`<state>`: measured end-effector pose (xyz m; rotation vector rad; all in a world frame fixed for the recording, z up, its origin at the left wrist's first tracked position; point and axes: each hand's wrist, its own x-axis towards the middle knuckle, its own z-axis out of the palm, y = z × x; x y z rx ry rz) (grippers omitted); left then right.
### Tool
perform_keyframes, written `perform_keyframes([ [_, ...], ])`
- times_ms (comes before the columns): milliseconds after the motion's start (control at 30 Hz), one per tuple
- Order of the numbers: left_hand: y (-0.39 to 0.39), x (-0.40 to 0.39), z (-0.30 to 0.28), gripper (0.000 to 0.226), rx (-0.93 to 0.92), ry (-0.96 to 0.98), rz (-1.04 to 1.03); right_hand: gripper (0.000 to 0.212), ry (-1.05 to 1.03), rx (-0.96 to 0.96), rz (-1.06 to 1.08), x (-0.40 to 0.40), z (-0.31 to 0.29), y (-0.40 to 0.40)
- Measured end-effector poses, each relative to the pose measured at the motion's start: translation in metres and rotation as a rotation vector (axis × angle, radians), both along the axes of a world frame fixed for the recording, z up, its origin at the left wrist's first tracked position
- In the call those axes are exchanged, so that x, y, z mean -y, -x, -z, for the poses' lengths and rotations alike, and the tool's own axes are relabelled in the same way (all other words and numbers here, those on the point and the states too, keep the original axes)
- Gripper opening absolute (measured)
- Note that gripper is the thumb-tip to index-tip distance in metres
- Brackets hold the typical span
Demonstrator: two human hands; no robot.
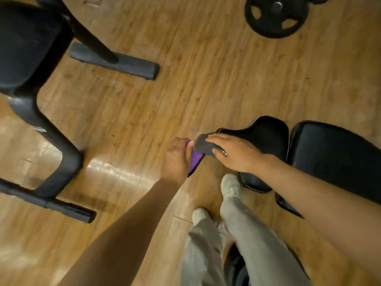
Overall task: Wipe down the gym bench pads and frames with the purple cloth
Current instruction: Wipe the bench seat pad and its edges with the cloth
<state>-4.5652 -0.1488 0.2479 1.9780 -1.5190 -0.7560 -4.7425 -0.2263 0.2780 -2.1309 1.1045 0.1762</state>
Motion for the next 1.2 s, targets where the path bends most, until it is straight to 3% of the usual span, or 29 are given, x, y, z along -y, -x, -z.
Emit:
perform_keyframes([
  [267, 0.012, 0.075, -0.020, 0.031, 0.057, -0.108, 0.164, 0.042, -0.037, -0.033, 0.180, 0.048, -0.010, 0.033],
  [433, 0.016, 0.128, -0.044, 0.033, 0.120, -0.187, 0.342, 0.039, -0.077, -0.014, 0.410, 0.073, -0.041, 0.049],
  [700, 0.014, 0.222, -0.097, 0.025, 0.091, -0.132, 0.703, 0.027, -0.163, -0.057, 0.726, 0.104, -0.093, 0.045],
  [867, -0.005, 0.309, -0.120, 0.029, 0.096, -0.038, 0.928, 0.038, -0.123, -0.095, 1.009, 0.139, -0.109, 0.023],
  [1033, -0.029, 0.391, -0.139, 0.044, 0.131, 0.111, 1.115, 0.044, -0.178, -0.101, 1.119, 0.168, -0.128, -0.012],
  [1200, -0.008, 0.453, -0.139, 0.021, 0.155, 0.145, 1.233, 0.044, -0.186, -0.062, 1.308, 0.188, -0.131, -0.022],
])
